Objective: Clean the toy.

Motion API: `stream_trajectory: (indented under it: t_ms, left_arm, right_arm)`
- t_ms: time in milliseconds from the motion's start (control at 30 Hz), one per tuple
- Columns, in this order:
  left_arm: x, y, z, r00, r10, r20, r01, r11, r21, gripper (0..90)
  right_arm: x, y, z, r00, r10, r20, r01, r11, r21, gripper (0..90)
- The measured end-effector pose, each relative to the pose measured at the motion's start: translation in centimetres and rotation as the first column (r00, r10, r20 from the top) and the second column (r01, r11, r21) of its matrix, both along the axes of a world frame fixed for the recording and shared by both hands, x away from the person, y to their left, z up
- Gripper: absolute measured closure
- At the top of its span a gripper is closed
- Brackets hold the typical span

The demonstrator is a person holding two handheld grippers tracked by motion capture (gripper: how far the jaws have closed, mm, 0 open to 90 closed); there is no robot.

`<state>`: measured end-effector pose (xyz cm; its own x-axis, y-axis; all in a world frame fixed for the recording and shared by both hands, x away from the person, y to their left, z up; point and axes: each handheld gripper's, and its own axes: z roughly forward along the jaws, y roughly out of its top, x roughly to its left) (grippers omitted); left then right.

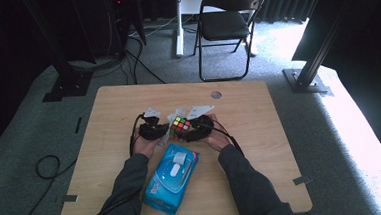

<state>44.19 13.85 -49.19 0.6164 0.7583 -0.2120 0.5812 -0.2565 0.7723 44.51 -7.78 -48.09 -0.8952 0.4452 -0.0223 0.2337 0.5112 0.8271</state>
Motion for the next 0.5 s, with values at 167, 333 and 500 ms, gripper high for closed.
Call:
stream_trajectory:
  t_ms: [167,333,500]
  left_arm:
    - [-0.2,-0.1,1.1,0.9995,-0.006,0.03,0.007,0.9995,-0.032,87.2]
    - [-0.3,0.0,1.8,0.9987,-0.01,0.05,0.013,0.9986,-0.051,87.2]
    - [-0.2,0.2,1.4,0.9991,-0.009,0.042,0.011,0.9986,-0.051,87.1]
  right_arm:
    - [0.0,0.0,-0.2,1.0,0.003,-0.001,-0.003,1.0,-0.014,34.1]
    - [0.0,0.0,-0.2,1.0,0.005,-0.002,-0.006,1.0,-0.012,34.1]
    - [0.0,0.1,-0.2,1.0,0.005,-0.002,-0.005,1.0,-0.009,34.1]
